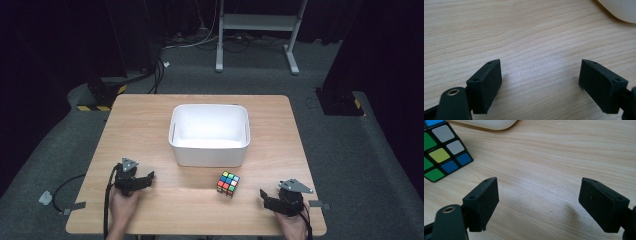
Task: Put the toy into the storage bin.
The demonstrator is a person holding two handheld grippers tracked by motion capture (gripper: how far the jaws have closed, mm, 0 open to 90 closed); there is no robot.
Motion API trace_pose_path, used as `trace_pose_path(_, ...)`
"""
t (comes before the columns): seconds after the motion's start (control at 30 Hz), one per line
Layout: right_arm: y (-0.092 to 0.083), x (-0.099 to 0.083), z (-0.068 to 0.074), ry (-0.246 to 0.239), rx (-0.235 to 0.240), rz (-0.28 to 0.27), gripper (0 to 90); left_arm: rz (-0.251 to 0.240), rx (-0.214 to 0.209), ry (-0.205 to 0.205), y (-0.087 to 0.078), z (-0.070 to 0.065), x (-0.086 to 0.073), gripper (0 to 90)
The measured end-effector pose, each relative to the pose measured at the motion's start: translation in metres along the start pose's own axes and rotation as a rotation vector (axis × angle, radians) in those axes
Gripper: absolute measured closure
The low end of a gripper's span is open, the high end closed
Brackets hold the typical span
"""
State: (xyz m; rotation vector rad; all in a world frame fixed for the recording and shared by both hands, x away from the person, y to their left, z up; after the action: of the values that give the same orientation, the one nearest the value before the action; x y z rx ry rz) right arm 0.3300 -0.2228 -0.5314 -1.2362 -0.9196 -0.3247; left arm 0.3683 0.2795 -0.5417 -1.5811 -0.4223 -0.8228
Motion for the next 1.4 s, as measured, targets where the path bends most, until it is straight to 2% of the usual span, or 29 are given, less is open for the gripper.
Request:
trace_pose_path(0.27,-0.002,0.0,0.005,0.0,0.014,-0.01,15.7,0.0,0.0,0.0,0.0,0.0,0.0,18.5)
trace_pose_path(0.47,-0.002,-0.001,0.01,-0.012,0.035,0.004,15.6,0.0,0.0,0.0,0.0,0.0,0.0,18.5)
trace_pose_path(0.8,-0.006,0.0,0.019,-0.038,0.062,-0.004,14.8,0.0,0.0,0.0,0.0,0.0,0.0,18.5)
trace_pose_path(1.03,-0.005,0.002,0.028,-0.051,0.098,-0.007,14.4,0.0,0.0,0.0,0.0,0.0,0.0,18.5)
trace_pose_path(1.4,-0.006,0.007,0.04,-0.086,0.121,-0.025,13.1,0.0,-0.001,-0.001,0.0,0.0,0.0,18.6)
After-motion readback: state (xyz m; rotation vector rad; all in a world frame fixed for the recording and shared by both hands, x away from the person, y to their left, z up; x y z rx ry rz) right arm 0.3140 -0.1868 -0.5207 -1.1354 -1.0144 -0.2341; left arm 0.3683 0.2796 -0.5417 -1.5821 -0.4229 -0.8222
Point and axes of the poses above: each handheld gripper's, and its own axes: y roughly forward along the jaws, x roughly out of its top, z roughly to its left, the point moved 2 cm from there along y, roughly forward along the jaws, and after that the axes turned 2 degrees about z, right-handed, at the moved point
